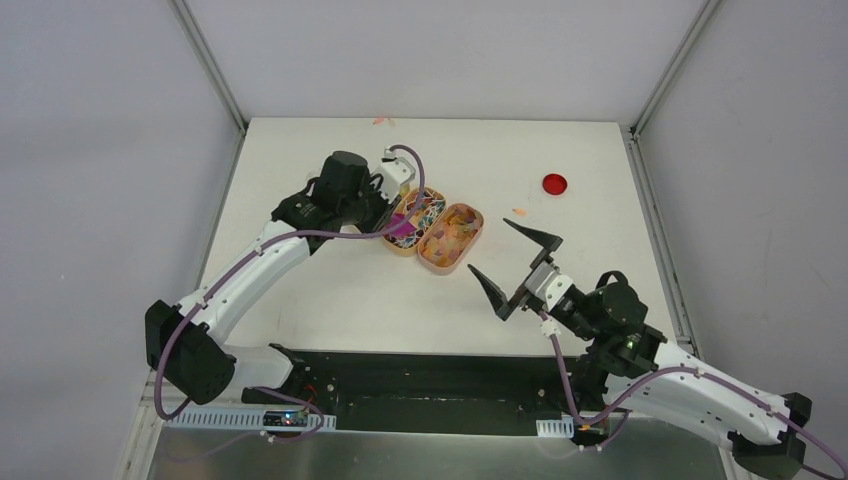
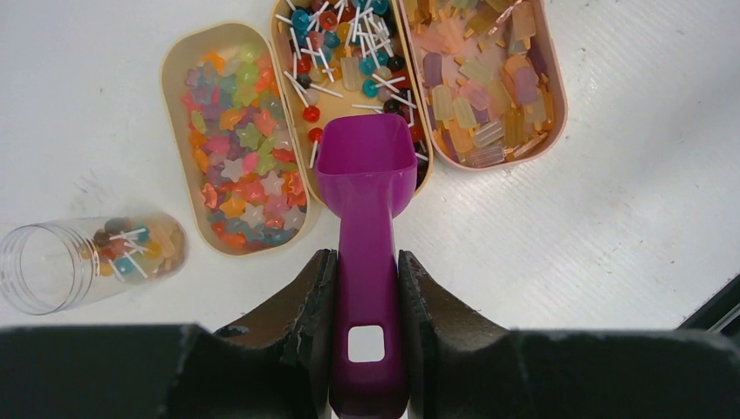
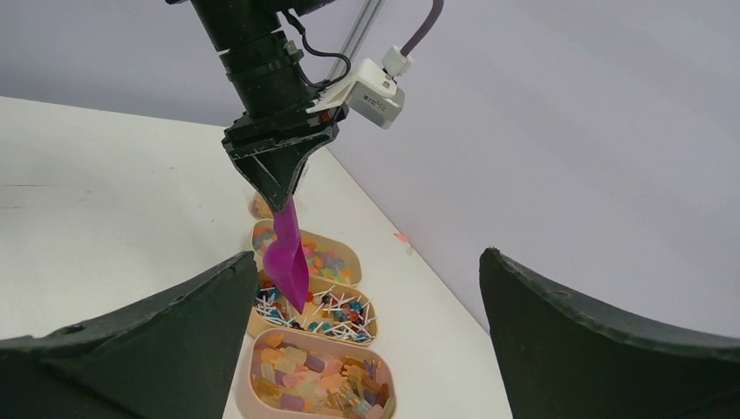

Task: Pack the candies
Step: Scoop the fake candies from the storage box.

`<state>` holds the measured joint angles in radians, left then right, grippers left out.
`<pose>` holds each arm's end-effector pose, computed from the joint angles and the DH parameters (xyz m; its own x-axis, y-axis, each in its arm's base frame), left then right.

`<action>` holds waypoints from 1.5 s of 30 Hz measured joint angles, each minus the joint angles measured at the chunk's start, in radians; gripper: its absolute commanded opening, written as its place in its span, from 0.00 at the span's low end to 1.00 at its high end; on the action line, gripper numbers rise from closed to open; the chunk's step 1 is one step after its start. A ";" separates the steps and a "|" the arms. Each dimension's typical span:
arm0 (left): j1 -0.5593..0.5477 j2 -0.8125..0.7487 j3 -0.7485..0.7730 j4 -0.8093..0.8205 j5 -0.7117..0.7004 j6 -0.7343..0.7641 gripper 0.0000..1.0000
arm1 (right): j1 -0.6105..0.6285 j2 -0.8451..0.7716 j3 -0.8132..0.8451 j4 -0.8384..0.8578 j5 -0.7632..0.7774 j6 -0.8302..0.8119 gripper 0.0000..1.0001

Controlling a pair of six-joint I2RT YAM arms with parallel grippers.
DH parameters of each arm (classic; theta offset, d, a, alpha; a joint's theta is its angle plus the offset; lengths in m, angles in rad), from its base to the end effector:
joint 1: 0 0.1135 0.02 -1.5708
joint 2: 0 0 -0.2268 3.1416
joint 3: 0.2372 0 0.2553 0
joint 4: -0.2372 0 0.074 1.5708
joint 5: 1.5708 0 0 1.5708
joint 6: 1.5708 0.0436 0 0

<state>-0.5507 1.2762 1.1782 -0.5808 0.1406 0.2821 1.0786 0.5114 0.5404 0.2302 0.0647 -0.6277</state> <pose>0.2509 -0.1612 0.2924 -0.3438 0.5346 -0.7721 0.7359 0.6641 0.1322 0.0885 0.1592 0.3218 0.5972 -0.1265 -0.7921 -0.6168 0.5589 -0.5542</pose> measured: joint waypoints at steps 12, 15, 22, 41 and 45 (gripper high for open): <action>0.000 0.032 -0.117 0.128 -0.010 0.063 0.00 | 0.000 -0.021 0.000 -0.020 -0.002 0.039 1.00; 0.000 0.038 -0.145 0.189 -0.011 0.075 0.00 | 0.000 -0.021 0.000 -0.020 -0.002 0.045 1.00; 0.000 0.041 -0.200 0.290 -0.014 0.085 0.00 | 0.000 -0.022 -0.010 -0.020 -0.004 0.053 1.00; 0.000 0.096 -0.257 0.391 -0.043 0.073 0.00 | 0.000 -0.080 -0.053 -0.015 -0.007 0.055 1.00; 0.000 0.097 -0.272 0.398 -0.054 0.072 0.00 | 0.000 -0.084 -0.053 -0.014 -0.008 0.056 1.00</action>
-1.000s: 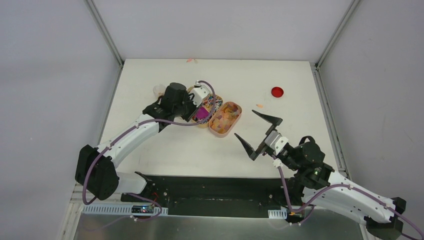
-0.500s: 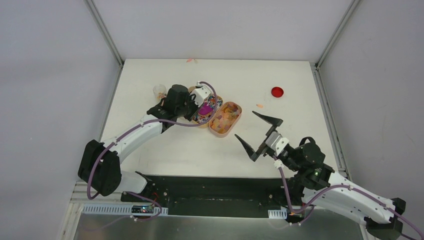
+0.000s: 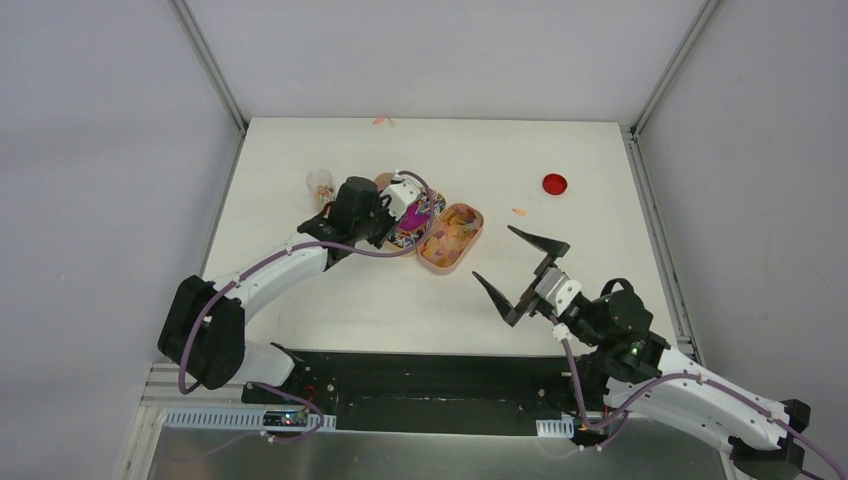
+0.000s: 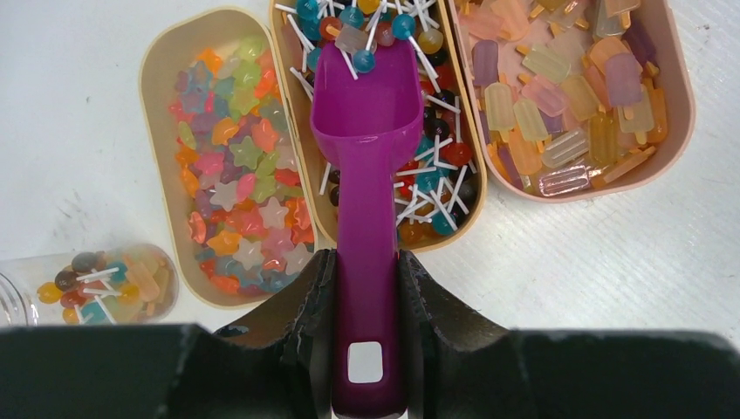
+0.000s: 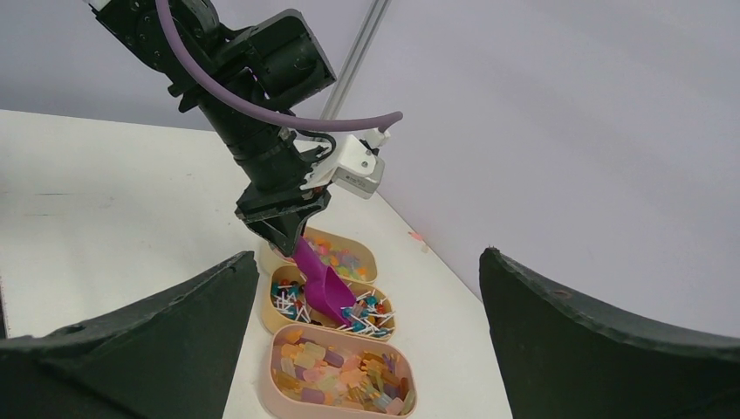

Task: Pack the candies
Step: Scoop the fake candies from the storage box.

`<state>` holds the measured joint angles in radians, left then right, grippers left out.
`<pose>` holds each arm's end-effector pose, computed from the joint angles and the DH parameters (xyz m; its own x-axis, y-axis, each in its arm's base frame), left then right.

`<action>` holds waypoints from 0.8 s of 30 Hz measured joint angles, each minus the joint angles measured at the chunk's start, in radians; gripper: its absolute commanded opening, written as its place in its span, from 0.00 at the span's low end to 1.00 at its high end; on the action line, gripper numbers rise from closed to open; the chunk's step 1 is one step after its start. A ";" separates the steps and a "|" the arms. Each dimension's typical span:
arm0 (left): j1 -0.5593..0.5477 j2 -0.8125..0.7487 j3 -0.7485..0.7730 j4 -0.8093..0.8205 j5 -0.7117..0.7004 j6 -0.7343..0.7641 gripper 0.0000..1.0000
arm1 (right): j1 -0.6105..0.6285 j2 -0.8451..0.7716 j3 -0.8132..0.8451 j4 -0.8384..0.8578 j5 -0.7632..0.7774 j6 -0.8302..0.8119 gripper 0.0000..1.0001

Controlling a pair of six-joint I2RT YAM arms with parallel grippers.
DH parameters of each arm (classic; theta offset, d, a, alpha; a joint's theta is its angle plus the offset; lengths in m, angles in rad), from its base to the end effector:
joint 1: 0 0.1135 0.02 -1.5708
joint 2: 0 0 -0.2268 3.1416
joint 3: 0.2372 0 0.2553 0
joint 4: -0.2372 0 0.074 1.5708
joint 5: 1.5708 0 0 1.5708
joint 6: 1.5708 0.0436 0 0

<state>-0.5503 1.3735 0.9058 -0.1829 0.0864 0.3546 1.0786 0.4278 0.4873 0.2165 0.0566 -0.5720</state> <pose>0.2687 -0.1693 0.2064 -0.2829 0.5794 -0.7644 0.7227 0.6527 0.2273 0.0829 0.1494 0.3143 0.5706 -0.0794 -0.8173 -0.6485 0.5670 -0.5079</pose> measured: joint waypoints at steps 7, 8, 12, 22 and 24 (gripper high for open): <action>0.000 0.003 -0.024 0.020 -0.008 -0.013 0.00 | 0.000 -0.016 0.000 -0.001 0.000 0.006 1.00; 0.000 0.006 -0.024 0.023 -0.010 -0.017 0.00 | 0.000 -0.021 0.000 -0.001 0.000 0.007 1.00; 0.000 0.021 -0.024 0.034 -0.019 -0.027 0.00 | 0.000 -0.037 0.000 0.000 0.001 0.013 1.00; 0.000 0.030 -0.045 0.050 -0.033 -0.055 0.00 | 0.000 -0.042 0.000 0.000 0.012 0.018 1.00; 0.000 0.036 -0.045 0.051 -0.034 -0.059 0.00 | 0.000 -0.044 0.000 0.000 0.016 0.018 1.00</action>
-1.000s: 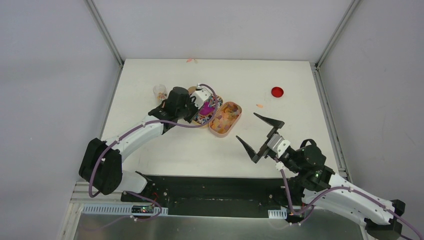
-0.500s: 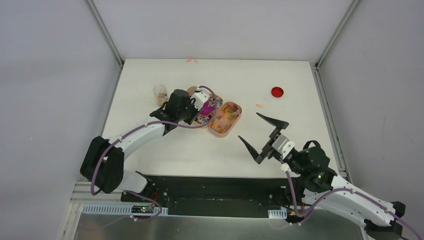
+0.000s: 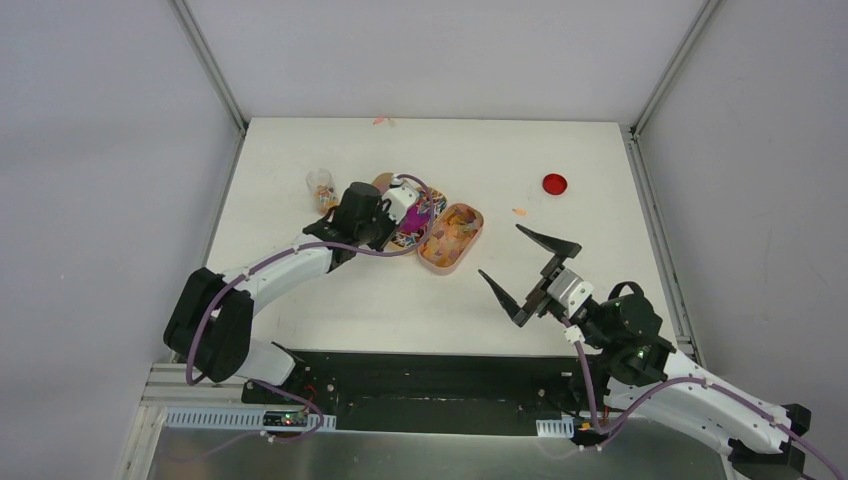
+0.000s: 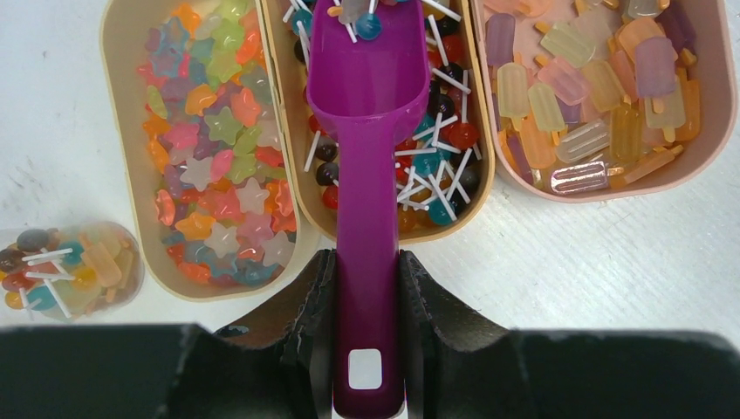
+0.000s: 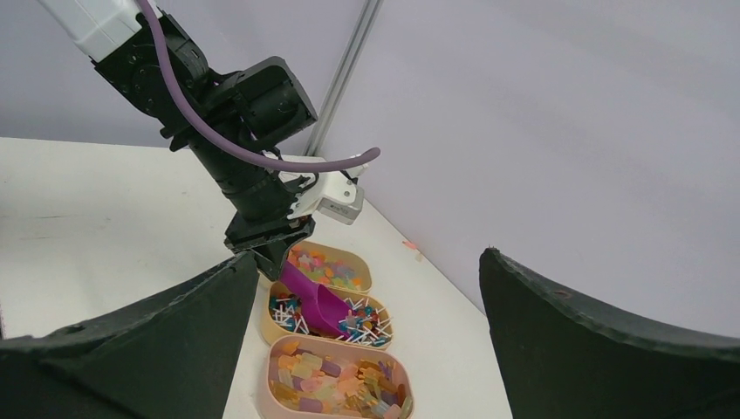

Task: Pack the candies
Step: Scoop the fake candies from the storage box.

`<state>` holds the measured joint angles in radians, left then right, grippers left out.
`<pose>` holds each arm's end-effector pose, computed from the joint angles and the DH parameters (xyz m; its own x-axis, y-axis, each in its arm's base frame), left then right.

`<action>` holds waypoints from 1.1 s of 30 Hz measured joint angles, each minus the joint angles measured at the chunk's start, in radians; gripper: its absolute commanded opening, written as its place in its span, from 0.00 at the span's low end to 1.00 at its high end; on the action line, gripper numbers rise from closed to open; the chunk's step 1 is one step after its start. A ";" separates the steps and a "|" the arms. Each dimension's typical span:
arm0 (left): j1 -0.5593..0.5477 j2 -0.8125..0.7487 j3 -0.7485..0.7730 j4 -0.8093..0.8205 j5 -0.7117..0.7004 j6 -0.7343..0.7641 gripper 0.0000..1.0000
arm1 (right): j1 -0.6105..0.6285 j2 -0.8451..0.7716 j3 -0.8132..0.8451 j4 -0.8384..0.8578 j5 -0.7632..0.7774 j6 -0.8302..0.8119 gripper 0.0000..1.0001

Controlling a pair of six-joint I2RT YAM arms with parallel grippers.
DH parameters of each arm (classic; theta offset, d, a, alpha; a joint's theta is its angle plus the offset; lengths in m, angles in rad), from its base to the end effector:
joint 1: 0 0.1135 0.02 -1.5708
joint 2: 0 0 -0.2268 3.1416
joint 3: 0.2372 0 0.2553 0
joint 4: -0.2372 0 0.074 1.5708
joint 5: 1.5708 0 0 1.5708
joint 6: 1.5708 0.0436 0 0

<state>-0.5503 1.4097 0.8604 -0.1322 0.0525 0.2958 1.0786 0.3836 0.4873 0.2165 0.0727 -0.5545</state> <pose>0.2697 -0.1682 0.1849 -0.3513 0.5570 -0.7525 0.6893 0.6978 0.1948 0.0793 0.1411 0.3207 0.5721 -0.0443 -0.8190 -0.6413 0.5984 -0.4803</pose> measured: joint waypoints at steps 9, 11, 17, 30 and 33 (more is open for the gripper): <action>0.000 0.017 -0.011 0.008 -0.004 -0.020 0.00 | 0.000 -0.002 0.000 0.000 0.018 0.001 1.00; 0.000 0.017 -0.019 0.017 -0.008 -0.021 0.00 | 0.000 -0.004 0.000 0.000 0.019 0.001 1.00; 0.000 0.017 -0.062 0.066 -0.023 -0.035 0.00 | 0.000 -0.005 0.000 0.003 0.021 0.001 1.00; 0.000 -0.023 -0.121 0.125 -0.026 -0.071 0.00 | 0.000 -0.003 0.000 0.008 0.021 0.000 1.00; 0.000 -0.035 -0.125 0.124 -0.026 -0.072 0.00 | 0.000 -0.002 0.000 0.008 0.022 0.001 1.00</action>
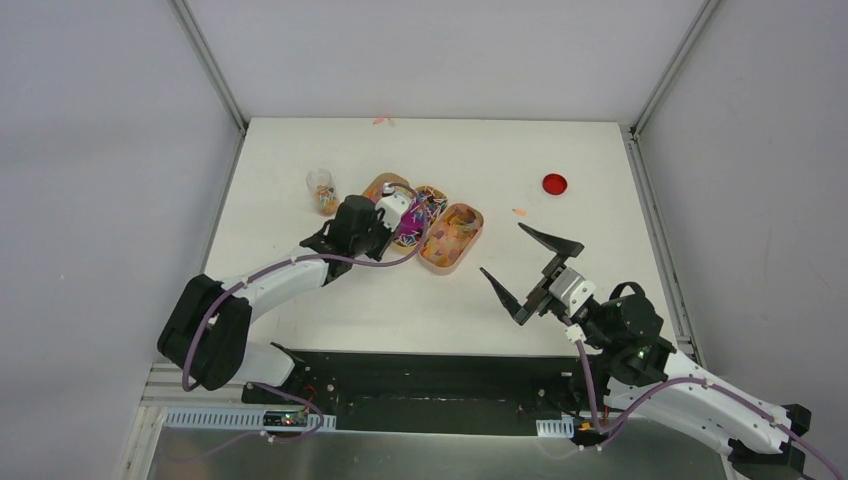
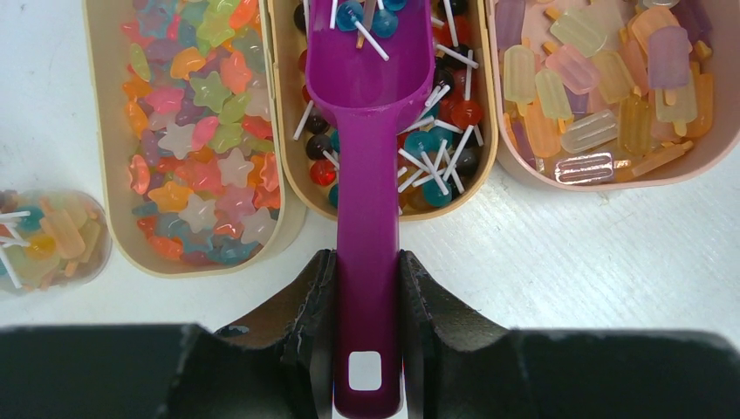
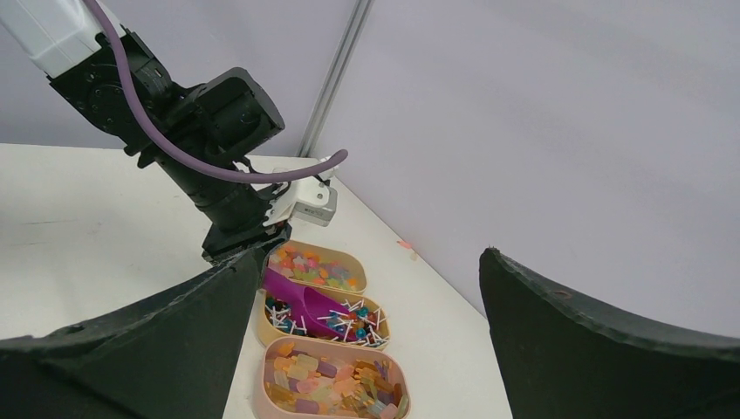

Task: Pack the candies
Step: Scoop the fake candies from the storage box.

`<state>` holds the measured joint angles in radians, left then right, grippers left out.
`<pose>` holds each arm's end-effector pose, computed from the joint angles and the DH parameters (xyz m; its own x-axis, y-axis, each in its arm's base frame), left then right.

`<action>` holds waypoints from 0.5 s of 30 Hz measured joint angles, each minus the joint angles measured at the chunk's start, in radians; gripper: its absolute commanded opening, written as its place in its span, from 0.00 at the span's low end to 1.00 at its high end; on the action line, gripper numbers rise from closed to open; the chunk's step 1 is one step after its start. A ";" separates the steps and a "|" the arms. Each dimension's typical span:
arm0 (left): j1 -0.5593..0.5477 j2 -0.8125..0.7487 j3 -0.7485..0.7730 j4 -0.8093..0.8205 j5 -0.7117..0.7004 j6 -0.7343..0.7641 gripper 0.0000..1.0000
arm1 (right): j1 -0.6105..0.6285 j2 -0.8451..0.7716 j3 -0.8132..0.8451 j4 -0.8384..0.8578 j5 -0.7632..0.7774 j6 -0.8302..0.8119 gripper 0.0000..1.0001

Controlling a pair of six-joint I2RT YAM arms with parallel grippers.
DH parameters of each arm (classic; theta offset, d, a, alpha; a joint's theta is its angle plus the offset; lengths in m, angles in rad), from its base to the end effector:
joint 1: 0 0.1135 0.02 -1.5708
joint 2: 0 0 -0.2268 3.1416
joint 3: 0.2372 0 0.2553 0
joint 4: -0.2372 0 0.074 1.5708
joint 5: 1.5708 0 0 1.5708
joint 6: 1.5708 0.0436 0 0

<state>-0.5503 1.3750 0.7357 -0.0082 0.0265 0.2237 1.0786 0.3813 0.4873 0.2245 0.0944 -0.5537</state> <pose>0.2590 -0.1603 0.1651 -0.3814 0.4942 -0.7813 0.6414 0.7501 0.1614 0.0797 0.1399 0.3219 0.5696 -0.0454 -0.8206 -0.6298 0.6174 -0.4714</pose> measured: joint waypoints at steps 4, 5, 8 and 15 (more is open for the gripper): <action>0.000 -0.029 -0.013 0.000 0.000 0.000 0.00 | 0.000 0.000 0.000 0.000 0.001 0.000 1.00; 0.000 -0.035 -0.015 -0.002 0.000 -0.001 0.00 | 0.000 -0.001 -0.001 0.000 0.003 0.000 1.00; 0.000 -0.049 -0.015 -0.005 0.000 0.000 0.00 | 0.000 -0.001 -0.009 0.004 0.008 0.000 1.00; 0.000 -0.106 -0.016 -0.016 -0.001 0.000 0.00 | 0.000 -0.002 -0.011 0.003 0.018 -0.001 1.00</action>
<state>-0.5503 1.2690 0.7200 -0.0242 0.0254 0.2234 1.0786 0.3798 0.4759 0.2279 0.1127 -0.5545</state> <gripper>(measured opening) 0.262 0.996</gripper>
